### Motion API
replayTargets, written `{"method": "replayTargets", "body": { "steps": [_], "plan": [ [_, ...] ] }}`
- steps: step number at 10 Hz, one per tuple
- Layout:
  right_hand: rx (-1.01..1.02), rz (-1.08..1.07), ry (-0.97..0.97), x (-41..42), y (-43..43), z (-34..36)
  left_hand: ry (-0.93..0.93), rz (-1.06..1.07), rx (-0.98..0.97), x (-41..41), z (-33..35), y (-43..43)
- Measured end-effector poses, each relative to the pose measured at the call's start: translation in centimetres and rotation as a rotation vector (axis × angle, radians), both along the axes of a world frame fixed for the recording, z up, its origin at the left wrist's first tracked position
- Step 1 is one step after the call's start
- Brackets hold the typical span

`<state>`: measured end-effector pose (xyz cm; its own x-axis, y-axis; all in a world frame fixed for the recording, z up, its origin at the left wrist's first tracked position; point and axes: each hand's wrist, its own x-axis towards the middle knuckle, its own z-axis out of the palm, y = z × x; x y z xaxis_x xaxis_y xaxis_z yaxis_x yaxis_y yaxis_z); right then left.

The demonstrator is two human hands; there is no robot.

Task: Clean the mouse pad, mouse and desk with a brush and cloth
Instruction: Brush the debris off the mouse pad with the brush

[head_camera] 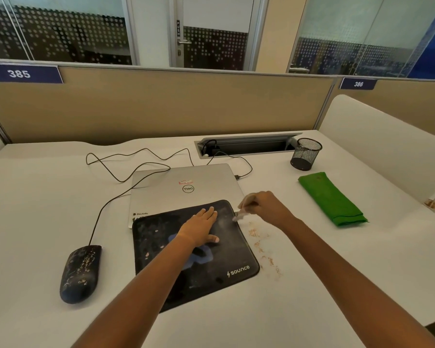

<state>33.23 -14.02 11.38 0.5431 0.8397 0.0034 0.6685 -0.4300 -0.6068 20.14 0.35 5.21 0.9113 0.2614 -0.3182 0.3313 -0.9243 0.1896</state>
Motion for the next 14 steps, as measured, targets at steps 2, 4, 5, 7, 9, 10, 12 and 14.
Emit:
{"method": "replayTargets", "body": {
  "steps": [2, 4, 5, 7, 9, 10, 12, 14],
  "plan": [
    [-0.044, -0.001, 0.018, -1.5, 0.8, -1.3, 0.01, -0.014, 0.013, 0.0, -0.2, 0.3],
    [-0.201, 0.042, 0.116, -1.6, -1.8, -1.0, 0.001, -0.015, 0.053, -0.1, -0.4, 0.1],
    [-0.243, 0.085, 0.214, -1.5, -2.5, -0.1, 0.002, -0.012, 0.072, -0.1, -0.6, -0.1],
    [-0.07, 0.033, 0.101, -2.1, -0.7, 0.2, 0.011, -0.014, 0.08, -0.1, -0.4, -0.2],
    [-0.034, -0.001, 0.047, -3.4, -2.4, -2.3, 0.005, -0.007, 0.097, -0.1, -0.5, -0.3],
    [-0.085, 0.011, 0.085, -3.6, -4.6, -2.5, 0.007, -0.004, 0.107, -0.1, -0.6, -0.3],
    [-0.152, 0.042, 0.276, -3.1, -5.7, -0.5, 0.019, 0.0, 0.117, 0.0, -0.4, -0.4],
    [0.09, -0.094, 0.138, -3.5, -3.0, -1.1, -0.071, 0.193, 0.196, -0.8, -1.3, -1.9]
  ]
}}
